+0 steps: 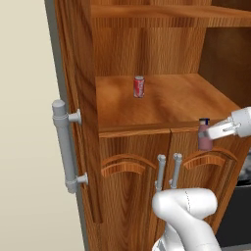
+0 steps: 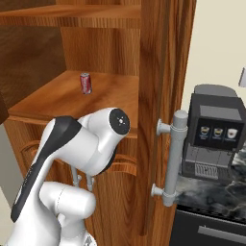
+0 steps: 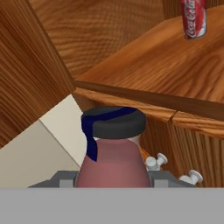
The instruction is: Pick the juice, can, juice from the counter and place them in the open cabinet.
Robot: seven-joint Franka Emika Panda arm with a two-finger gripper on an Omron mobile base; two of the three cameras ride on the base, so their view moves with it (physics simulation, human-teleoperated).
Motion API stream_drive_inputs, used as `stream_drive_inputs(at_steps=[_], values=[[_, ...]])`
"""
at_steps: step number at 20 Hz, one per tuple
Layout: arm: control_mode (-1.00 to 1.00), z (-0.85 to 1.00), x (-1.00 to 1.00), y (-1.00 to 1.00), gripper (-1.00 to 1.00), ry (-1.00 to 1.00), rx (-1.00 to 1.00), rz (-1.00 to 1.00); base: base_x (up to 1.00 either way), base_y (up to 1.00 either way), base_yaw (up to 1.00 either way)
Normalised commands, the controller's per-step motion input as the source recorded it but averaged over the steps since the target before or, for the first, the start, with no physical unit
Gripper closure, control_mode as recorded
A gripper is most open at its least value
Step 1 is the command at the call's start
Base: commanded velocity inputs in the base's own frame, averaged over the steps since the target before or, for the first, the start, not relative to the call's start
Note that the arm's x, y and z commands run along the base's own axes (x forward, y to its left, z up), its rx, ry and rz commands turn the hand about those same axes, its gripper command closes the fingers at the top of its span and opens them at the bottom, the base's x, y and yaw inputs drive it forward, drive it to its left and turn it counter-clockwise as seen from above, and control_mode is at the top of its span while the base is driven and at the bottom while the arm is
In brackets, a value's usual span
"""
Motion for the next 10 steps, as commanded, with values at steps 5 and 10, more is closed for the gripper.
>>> stream_drive_inputs(at_steps=[5, 10], values=[[-1.0, 0.16, -0.07, -0.01, 1.0, -0.17, 0.0, -0.01, -0.06, 0.0, 0.0], [-1.0, 0.38, -0.03, 0.05, 1.0, -0.19, 0.0, -0.02, 0.0, 0.0, 0.0]])
